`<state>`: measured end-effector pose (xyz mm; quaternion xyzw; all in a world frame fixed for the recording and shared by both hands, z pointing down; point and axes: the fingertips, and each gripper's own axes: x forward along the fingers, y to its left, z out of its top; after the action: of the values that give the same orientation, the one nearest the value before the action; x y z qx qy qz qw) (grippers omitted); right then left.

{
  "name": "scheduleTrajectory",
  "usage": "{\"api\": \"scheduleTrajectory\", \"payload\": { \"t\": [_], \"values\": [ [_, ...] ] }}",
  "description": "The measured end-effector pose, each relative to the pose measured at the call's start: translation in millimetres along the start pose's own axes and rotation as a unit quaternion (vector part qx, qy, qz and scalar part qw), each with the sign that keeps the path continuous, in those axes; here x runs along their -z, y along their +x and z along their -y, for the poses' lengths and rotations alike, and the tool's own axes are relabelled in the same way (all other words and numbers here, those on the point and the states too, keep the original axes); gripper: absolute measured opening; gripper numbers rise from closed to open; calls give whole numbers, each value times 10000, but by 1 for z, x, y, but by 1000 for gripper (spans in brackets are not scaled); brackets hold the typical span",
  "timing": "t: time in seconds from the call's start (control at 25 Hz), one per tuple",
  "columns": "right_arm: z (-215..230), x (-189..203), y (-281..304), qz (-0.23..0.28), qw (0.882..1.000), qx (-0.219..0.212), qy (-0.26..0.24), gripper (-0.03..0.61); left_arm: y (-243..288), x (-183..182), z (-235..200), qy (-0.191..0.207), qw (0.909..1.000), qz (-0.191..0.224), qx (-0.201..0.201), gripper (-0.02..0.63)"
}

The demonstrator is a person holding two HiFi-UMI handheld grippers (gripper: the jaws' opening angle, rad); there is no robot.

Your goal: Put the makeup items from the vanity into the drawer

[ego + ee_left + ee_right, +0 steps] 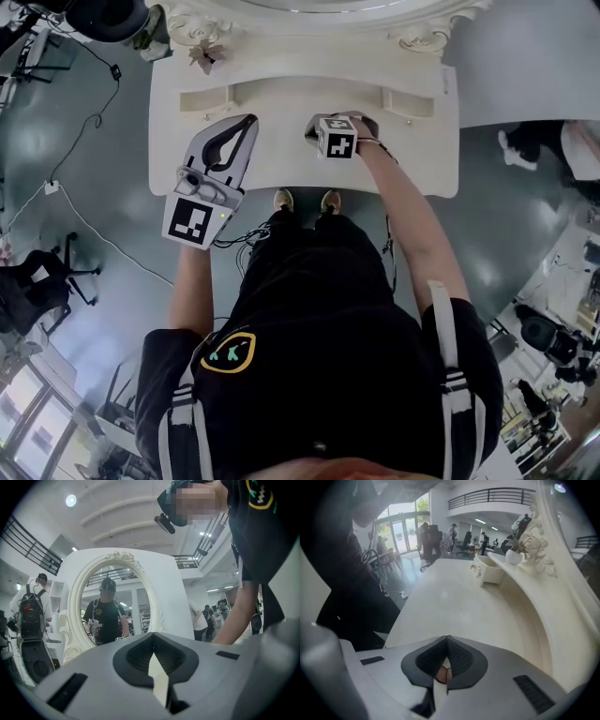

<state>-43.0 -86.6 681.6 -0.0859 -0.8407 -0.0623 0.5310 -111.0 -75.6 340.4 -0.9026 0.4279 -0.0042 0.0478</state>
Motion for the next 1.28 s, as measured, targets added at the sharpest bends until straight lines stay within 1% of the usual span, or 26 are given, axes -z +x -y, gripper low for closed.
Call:
{"api": "scheduleTrajectory", "payload": {
  "t": [0.08,0.2,0.4,0.44,0.48,0.52,0.56,0.6,0.64,0.72,0.76,0.84,0.92,1.12,1.24,1.28],
  "values": [
    [11,0,-16,187,9995,186,189,21,0,1,0,-3,10000,4,2,18],
    [21,8,-32,195,9989,324,291,21,1,0,2,-6,10000,29,28,18],
    [18,26,-39,33,9985,314,445,21,2,-1,4,-1,10000,63,54,18],
    [15,28,-38,12,9984,261,506,33,2,-1,4,-7,10000,63,57,18],
    [12,30,-36,-14,9983,176,560,99,3,-1,4,-13,10000,62,59,18],
    [8,31,-33,-55,9982,84,593,186,3,-1,4,-15,10000,61,60,18],
    [4,32,-30,-110,9982,18,593,230,3,-1,5,-14,10000,61,63,18],
    [2,32,-27,-171,9983,-8,566,249,3,-1,5,-11,10000,61,65,18],
    [0,33,-23,-227,9983,-1,535,301,3,-1,5,-9,10000,61,69,18],
    [0,32,-14,-324,9983,43,481,370,4,-1,6,-11,10000,54,78,18],
    [-1,32,-9,-389,9982,42,453,381,3,-1,7,-12,10000,47,81,18],
    [-4,36,0,-544,9977,-16,413,393,2,-1,7,-16,10000,39,74,18],
    [-6,39,5,-640,9971,-88,406,386,1,-1,7,-19,10000,19,60,18],
    [-4,38,7,-631,9969,-249,388,370,-1,2,6,1,10000,-15,47,18],
    [-3,39,7,-685,9967,-287,316,351,0,2,7,0,10000,-9,64,18],
    [-3,39,7,-690,9968,-295,276,331,0,2,7,-1,10000,-12,69,18]
  ]
}}
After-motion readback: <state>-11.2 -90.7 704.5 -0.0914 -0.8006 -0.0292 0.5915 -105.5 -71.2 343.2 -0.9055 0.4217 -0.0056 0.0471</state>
